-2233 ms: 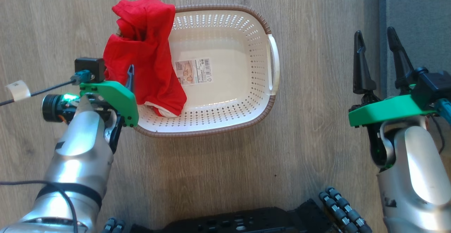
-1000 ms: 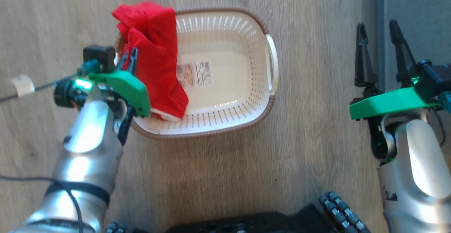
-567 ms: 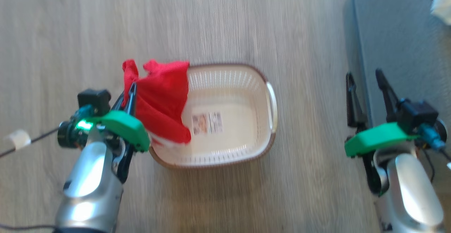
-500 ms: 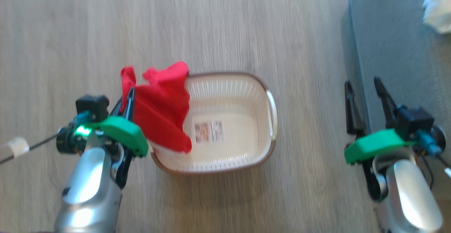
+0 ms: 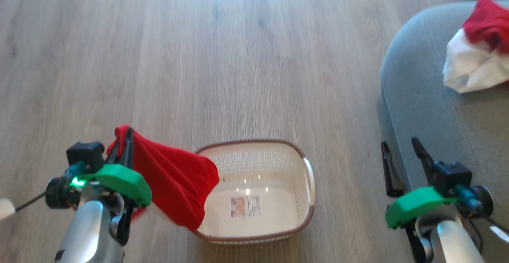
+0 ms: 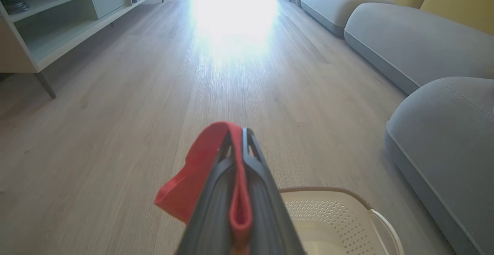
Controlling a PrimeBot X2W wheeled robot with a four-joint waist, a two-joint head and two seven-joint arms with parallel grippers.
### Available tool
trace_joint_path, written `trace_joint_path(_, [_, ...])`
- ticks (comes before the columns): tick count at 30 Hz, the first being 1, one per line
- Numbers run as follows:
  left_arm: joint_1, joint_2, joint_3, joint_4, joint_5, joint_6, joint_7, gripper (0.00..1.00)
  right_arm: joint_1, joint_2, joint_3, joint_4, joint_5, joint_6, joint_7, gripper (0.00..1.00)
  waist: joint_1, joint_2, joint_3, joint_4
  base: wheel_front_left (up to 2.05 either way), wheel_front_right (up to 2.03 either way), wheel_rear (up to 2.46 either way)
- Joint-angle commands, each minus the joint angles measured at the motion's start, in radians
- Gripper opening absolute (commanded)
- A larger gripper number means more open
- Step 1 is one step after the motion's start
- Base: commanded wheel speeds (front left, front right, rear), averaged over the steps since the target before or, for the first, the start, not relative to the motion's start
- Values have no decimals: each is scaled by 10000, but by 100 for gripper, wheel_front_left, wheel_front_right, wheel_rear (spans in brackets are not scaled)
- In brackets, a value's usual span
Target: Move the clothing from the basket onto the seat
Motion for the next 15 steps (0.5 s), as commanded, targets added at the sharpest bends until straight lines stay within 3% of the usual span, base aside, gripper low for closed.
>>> trace_joint_path(1, [-86, 340, 383, -495, -137, 102, 7, 0, -31, -22, 301, -231, -15, -2, -67, 100, 2, -1, -434, -6, 0, 0, 0])
trace_joint_path(15, [837, 531, 519, -1708, -365, 434, 647, 0, 108, -22, 420, -128, -220, -2, -67, 100, 2, -1, -910, -102, 0, 0, 0])
